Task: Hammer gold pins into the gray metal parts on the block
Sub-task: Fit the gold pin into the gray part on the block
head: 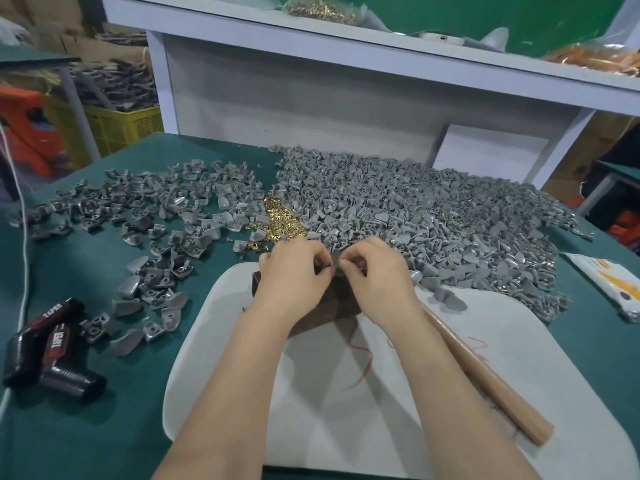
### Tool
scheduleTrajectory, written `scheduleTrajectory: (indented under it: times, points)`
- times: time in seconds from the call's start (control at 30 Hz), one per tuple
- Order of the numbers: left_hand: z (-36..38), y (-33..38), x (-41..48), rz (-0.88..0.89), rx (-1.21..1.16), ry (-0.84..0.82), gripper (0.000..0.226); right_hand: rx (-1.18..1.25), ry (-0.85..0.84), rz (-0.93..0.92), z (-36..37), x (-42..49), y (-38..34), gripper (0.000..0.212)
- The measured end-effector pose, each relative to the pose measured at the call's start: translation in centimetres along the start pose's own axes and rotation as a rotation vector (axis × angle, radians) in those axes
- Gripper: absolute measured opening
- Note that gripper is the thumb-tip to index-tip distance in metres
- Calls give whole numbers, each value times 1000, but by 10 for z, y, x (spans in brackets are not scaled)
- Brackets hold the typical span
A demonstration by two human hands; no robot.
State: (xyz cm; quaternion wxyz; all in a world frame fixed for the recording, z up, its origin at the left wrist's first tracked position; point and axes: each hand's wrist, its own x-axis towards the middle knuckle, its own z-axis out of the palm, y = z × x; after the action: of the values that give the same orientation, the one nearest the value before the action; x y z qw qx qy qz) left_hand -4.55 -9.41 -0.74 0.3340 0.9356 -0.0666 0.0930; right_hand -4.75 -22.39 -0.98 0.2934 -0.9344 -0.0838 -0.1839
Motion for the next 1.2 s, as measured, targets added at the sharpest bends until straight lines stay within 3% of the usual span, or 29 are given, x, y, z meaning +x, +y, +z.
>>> scheduleTrajectory:
  times: [0.43,0.7,1.0,1.2]
  points:
    - [0,2,0,6,-5,0,5,-134,-48,7,-1,3,-6,10]
    - [2,3,0,33,32,32,6,-24,-41,163,0,6,-3,9]
    - [2,2,-1,9,42,48,8,62,97,90,7,-7,-4,8]
    - [2,2,-1,0,40,44,13,146,104,114,8,-9,-4,8]
